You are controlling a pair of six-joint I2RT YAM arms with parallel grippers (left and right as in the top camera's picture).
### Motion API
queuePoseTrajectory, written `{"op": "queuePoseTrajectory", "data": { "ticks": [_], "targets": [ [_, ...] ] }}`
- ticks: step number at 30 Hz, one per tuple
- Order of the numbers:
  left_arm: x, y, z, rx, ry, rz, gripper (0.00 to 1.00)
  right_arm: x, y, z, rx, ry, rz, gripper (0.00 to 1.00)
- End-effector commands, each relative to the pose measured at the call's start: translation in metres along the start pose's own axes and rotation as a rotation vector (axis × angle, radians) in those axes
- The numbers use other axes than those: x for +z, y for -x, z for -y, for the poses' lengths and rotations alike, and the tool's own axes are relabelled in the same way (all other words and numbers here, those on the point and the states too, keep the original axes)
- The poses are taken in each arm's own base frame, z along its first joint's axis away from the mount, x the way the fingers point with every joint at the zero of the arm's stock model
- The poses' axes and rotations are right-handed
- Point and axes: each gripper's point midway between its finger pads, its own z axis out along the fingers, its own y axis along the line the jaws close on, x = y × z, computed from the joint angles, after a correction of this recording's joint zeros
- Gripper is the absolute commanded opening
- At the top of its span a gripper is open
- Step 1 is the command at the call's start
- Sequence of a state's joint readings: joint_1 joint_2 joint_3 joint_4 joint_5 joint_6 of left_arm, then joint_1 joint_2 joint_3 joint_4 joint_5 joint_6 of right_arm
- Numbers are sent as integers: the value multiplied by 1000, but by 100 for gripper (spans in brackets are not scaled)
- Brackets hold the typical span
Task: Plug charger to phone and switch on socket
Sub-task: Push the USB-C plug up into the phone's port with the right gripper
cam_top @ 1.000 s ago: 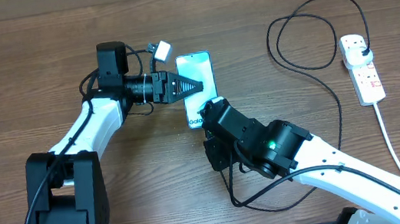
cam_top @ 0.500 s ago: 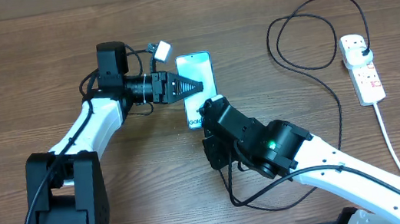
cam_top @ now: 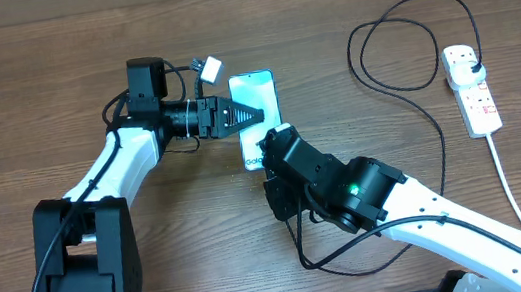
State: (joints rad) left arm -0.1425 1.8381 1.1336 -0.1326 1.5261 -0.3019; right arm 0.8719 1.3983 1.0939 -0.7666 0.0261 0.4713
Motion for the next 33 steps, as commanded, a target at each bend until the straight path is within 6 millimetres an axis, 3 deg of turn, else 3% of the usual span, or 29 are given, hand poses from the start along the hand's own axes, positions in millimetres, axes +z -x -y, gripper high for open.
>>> {"op": "queuePoseTrajectory", "data": {
  "ticks": [1, 5, 11, 14, 23, 33],
  "targets": [
    [3, -3, 12, 53, -58, -23, 4, -9, 31, -4, 5, -5, 117, 4],
    [3, -3, 12, 51, -58, -23, 4, -9, 34, -6, 6, 1, 129, 5],
    [3, -2, 8, 50, -36, -17, 4, -9, 28, -5, 5, 2, 105, 23],
    [3, -2, 8, 51, -35, -17, 4, -12, 22, -7, 5, 18, 78, 26],
    [3, -1, 4, 14, -11, -10, 4, -12, 8, -5, 155, 22, 16, 27],
    [3, 4, -9, -129, 64, 16, 4, -11, 6, -7, 164, 30, 7, 27]
  ]
}}
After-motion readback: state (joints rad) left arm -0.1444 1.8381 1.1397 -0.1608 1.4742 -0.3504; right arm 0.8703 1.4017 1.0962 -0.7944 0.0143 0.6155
